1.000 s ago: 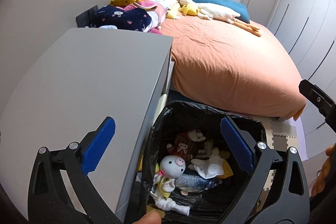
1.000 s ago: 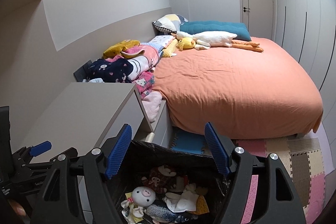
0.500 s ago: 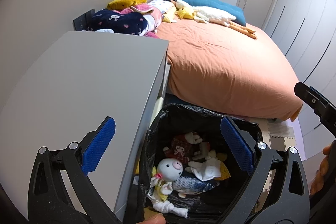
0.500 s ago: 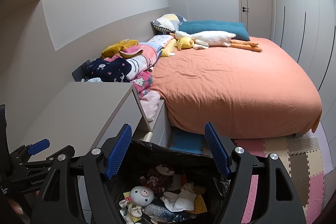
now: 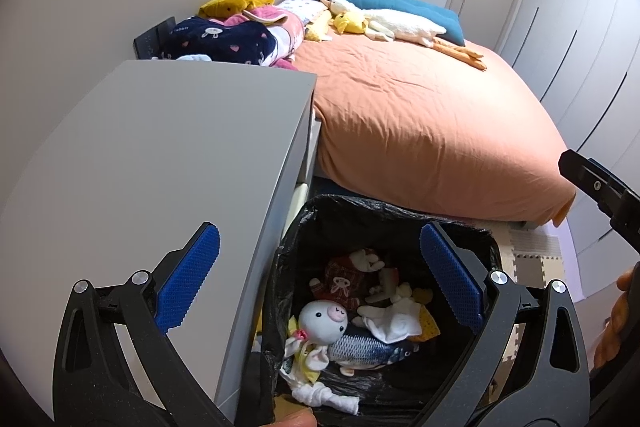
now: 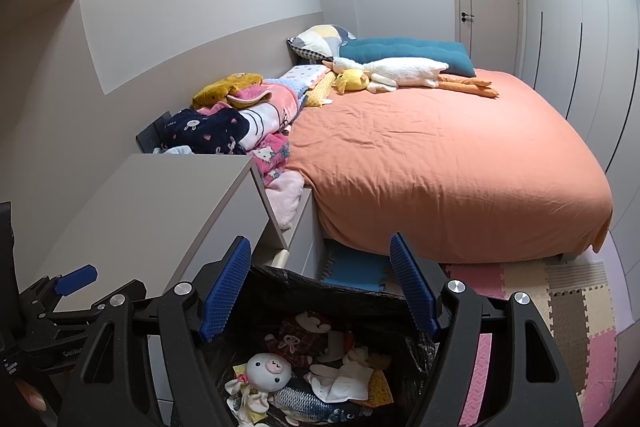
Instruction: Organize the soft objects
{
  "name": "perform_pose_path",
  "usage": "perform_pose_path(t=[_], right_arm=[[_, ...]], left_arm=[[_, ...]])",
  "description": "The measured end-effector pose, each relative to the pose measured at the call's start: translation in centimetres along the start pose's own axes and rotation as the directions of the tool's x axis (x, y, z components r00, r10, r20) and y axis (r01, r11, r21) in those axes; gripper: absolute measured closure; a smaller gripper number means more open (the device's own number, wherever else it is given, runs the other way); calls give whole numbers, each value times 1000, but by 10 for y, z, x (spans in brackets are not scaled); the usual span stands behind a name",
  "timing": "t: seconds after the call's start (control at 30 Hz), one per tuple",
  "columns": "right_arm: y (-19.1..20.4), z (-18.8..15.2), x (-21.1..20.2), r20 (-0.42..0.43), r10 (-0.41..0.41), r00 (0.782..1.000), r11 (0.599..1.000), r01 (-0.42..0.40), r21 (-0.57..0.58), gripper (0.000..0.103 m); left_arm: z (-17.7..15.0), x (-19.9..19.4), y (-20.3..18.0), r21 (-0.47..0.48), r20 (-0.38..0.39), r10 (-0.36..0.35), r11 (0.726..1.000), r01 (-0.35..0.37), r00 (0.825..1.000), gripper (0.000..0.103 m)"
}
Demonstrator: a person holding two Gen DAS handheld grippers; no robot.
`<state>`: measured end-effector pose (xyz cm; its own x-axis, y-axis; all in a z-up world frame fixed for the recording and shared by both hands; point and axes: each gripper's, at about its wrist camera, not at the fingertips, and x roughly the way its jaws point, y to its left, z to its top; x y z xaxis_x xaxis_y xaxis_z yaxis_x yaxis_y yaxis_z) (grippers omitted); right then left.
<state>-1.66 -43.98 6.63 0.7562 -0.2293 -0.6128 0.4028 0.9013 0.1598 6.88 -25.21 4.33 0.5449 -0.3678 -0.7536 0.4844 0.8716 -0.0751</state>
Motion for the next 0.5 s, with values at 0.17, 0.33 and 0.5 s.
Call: perform_pose_path(t=[0.17,0.33,0.5], right_arm=[[-1,-1,0,-2,-1,1000,1000,1,0,30],[-2,-1,1,-2,-1,1000,1000,1,1,30],[-2,-1,1,-3,-1,1000,1000,1,0,30]], left_arm=[[0,1,-3,15,-5,1,1000,-1,1000,6],[-1,2,-6,22,-11,0,1000,1,1000,6],[-3,0,-11,38,-3,0,999,0,1000,6]])
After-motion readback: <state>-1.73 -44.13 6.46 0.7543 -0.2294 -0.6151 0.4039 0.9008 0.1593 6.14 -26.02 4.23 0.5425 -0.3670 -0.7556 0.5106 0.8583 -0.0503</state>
